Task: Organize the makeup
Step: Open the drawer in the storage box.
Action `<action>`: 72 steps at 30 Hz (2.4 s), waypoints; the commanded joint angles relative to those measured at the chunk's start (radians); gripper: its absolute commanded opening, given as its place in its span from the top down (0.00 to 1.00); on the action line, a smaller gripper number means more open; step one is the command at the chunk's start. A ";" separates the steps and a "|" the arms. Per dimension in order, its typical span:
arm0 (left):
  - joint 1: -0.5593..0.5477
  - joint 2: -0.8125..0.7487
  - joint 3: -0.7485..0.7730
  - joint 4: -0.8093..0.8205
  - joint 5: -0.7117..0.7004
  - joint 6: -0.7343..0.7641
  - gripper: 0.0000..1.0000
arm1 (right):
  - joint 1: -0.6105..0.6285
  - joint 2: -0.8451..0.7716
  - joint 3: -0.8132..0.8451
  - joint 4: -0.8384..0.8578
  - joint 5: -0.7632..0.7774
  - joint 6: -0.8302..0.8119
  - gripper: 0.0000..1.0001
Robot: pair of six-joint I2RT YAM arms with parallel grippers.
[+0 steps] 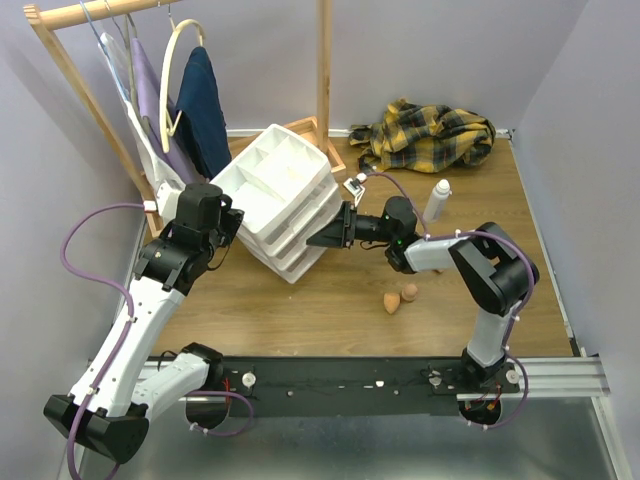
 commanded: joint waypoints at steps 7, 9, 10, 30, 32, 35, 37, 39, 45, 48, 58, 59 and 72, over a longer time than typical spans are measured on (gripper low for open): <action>0.011 -0.036 0.049 0.143 0.051 -0.087 1.00 | 0.017 0.044 0.006 0.183 0.188 0.020 0.15; 0.013 -0.036 0.046 0.146 0.059 -0.085 1.00 | 0.020 0.055 0.019 0.159 0.209 0.020 0.15; 0.016 -0.036 0.043 0.150 0.062 -0.087 1.00 | 0.020 0.067 0.034 0.125 0.209 0.018 0.15; 0.033 0.016 -0.021 0.156 0.014 -0.038 1.00 | 0.026 0.109 0.043 0.333 0.197 0.150 0.41; 0.033 0.025 -0.033 0.159 0.003 -0.031 1.00 | 0.028 0.100 0.046 0.344 0.185 0.152 0.47; 0.033 0.041 -0.047 0.163 -0.019 -0.019 1.00 | 0.026 0.089 0.040 0.347 0.169 0.152 0.59; 0.033 0.050 -0.052 0.168 -0.030 -0.008 1.00 | 0.028 0.081 0.034 0.337 0.162 0.149 0.64; 0.033 0.061 -0.053 0.168 -0.047 -0.001 1.00 | 0.028 0.064 0.025 0.326 0.149 0.137 0.67; 0.033 0.073 -0.050 0.170 -0.090 0.034 1.00 | 0.028 -0.001 -0.009 0.283 0.119 0.100 0.69; 0.033 0.075 -0.047 0.168 -0.113 0.050 1.00 | 0.026 -0.035 -0.027 0.269 0.111 0.084 0.69; 0.033 0.071 -0.047 0.162 -0.178 0.105 1.00 | 0.026 -0.126 -0.073 0.252 0.106 0.095 0.70; 0.033 0.070 -0.046 0.159 -0.187 0.113 1.00 | 0.025 -0.136 -0.075 0.252 0.102 0.100 0.70; 0.022 0.021 0.005 0.148 -0.342 0.295 1.00 | 0.026 -0.163 -0.109 0.209 0.097 0.063 0.70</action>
